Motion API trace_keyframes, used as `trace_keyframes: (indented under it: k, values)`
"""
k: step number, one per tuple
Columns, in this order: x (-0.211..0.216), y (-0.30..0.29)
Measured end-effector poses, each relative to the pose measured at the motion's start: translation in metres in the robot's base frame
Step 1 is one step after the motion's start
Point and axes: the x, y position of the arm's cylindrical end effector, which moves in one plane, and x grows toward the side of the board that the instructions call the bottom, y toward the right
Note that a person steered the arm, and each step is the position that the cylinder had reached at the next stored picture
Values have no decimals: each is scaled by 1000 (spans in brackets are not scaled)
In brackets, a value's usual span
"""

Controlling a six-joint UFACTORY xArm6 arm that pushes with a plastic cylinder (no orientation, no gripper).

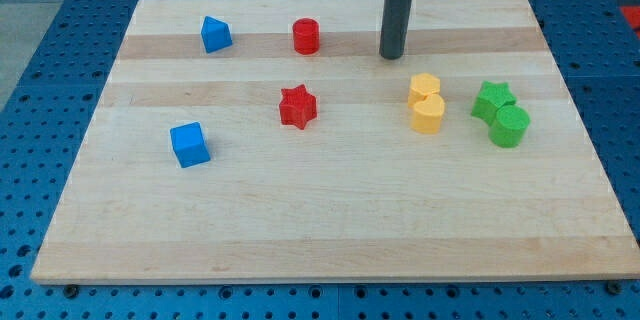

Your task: Push the red circle down a bit

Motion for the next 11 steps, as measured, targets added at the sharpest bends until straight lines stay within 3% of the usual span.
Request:
trace_keyframes:
  k: [2, 3, 6, 10, 11]
  values:
    - [-28, -32]
    - [-81, -48]
    - [-120, -111]
    - [-24, -133]
    - [-53, -133]
